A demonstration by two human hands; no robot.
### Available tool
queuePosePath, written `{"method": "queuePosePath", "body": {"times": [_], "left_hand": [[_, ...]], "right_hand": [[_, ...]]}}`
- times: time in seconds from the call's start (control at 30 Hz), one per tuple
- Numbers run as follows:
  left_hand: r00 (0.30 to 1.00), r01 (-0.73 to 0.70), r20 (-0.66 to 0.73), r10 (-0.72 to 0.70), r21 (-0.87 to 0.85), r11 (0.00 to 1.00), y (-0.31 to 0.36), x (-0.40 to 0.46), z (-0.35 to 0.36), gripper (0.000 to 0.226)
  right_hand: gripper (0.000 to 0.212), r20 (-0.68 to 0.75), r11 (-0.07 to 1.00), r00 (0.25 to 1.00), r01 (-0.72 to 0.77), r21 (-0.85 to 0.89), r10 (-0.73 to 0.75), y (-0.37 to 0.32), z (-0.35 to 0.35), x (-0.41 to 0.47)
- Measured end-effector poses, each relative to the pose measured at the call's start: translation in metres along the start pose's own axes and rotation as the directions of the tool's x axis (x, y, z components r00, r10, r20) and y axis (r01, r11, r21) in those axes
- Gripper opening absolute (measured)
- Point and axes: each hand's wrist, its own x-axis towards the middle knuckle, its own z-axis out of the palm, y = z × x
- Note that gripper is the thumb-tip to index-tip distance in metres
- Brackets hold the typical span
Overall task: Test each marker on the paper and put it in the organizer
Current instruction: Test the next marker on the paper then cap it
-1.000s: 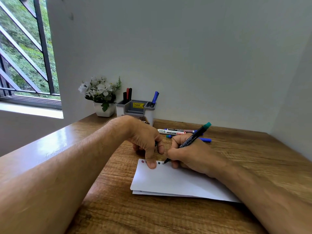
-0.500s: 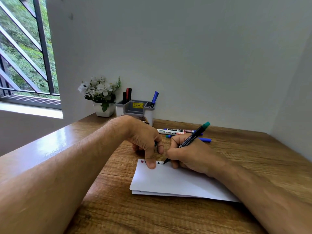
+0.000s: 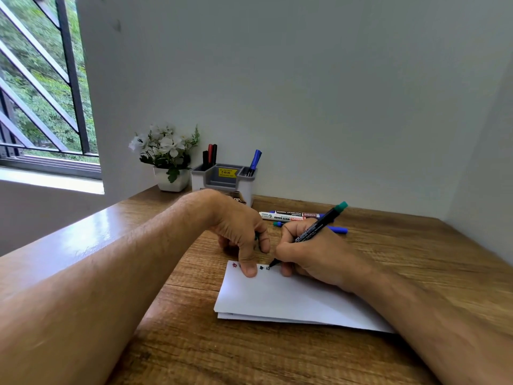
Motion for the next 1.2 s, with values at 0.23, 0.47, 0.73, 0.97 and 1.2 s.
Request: {"method": "queuePosePath", "body": {"times": [0.23,0.47,0.73,0.97,1.2], "left_hand": [[1.000,0.001,0.007,-0.001,0.008,1.000,0.000,0.000,0.000,0.047],[1.000,-0.007,0.013,0.007,0.009,1.000,0.000,0.001,-0.001,0.048],[0.995,-0.094,-0.062,0.083,-0.210,0.973,-0.013,-0.001,-0.005,0.019],[0.899,-0.274,-0.435,0.057,-0.454,0.848,-0.021,0.011,-0.008,0.037],[0.795,-0.547,-0.606,0.023,-0.702,0.456,-0.023,0.014,-0.015,0.034]], "right_hand": [[0.015,-0.005,0.999,1.000,-0.008,-0.045,0.008,0.001,0.000,0.000],[0.013,-0.005,0.999,1.000,-0.006,-0.038,0.006,0.002,0.001,0.001],[0.027,-0.102,0.933,0.995,0.055,0.355,-0.019,0.004,-0.008,0.001],[0.006,-0.334,0.880,0.939,0.228,0.416,-0.086,0.002,-0.017,0.001],[0.033,-0.375,0.861,0.922,0.267,0.434,-0.097,0.006,-0.020,0.003]]}}
